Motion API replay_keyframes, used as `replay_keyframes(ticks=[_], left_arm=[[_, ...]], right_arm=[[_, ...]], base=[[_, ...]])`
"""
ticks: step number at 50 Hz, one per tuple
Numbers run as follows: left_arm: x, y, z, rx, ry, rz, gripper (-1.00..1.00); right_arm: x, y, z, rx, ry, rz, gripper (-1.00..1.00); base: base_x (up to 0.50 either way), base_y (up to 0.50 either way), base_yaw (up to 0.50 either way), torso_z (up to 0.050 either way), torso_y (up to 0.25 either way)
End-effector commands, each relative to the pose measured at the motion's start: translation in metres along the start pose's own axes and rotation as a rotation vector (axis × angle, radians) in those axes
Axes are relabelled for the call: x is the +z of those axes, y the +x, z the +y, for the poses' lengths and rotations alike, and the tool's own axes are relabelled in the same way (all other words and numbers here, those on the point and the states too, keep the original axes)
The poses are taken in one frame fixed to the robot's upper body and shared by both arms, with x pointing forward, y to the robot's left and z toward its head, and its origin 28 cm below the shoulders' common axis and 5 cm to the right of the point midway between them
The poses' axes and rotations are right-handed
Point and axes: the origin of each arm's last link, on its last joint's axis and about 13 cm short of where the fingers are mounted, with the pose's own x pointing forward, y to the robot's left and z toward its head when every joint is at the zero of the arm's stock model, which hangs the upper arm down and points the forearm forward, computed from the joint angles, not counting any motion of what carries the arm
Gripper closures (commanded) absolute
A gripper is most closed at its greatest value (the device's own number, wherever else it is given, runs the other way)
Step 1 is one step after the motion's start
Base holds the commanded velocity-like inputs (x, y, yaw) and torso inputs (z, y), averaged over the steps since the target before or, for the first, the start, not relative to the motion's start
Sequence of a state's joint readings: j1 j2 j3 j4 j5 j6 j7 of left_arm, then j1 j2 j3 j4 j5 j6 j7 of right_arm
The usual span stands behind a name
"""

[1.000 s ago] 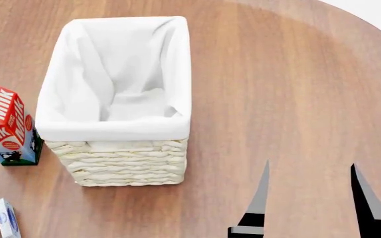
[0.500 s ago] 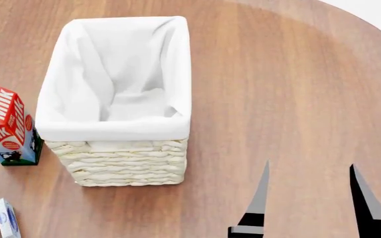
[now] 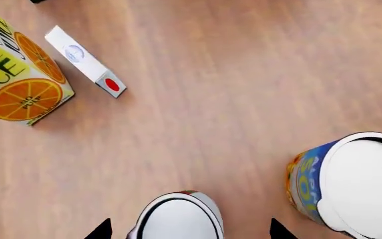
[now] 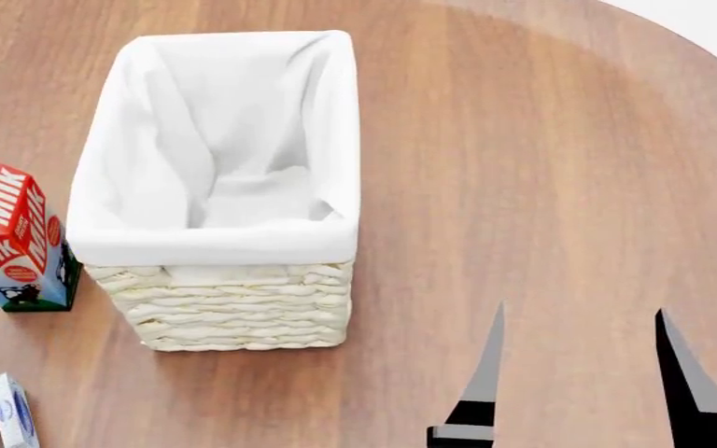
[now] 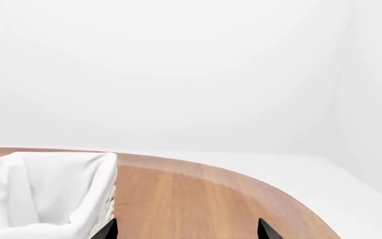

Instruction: Pick up the tomato sauce, and put it in the basket.

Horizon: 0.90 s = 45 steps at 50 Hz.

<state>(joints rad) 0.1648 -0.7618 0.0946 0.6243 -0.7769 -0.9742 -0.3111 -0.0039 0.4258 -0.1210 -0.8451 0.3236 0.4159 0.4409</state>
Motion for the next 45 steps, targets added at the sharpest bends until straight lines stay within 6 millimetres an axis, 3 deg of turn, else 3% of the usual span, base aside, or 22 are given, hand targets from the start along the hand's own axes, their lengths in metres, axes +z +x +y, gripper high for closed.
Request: replay_keyframes(ticks=[1,39,40,45], left_arm=[[-0.007,0.009,0.002,0.024,-0.023,-0.019,-1.00],[-0.015,0.028,0.005,0.036,-0.034,0.008,-1.00],[-0.015,0.029,0.005,0.040,-0.034,0.008,1.00],[-0.016,0.029,0.004,0.037,-0.028,0.004,1.00]], right_arm=[[0.001,0.001,0.000,0.009,0.000,-0.016,-1.00],[0.001,0.001,-0.001,0.011,0.003,-0.015,-1.00],[0.000,0.001,0.000,0.011,0.003,-0.014,-1.00],[0.001,0.001,0.000,0.011,0.003,-0.014,-1.00]], base=[[0.00,0.00,0.00,0.000,0.000],[0.00,0.00,0.00,0.000,0.000],[0.00,0.00,0.00,0.000,0.000],[0.00,0.00,0.00,0.000,0.000]])
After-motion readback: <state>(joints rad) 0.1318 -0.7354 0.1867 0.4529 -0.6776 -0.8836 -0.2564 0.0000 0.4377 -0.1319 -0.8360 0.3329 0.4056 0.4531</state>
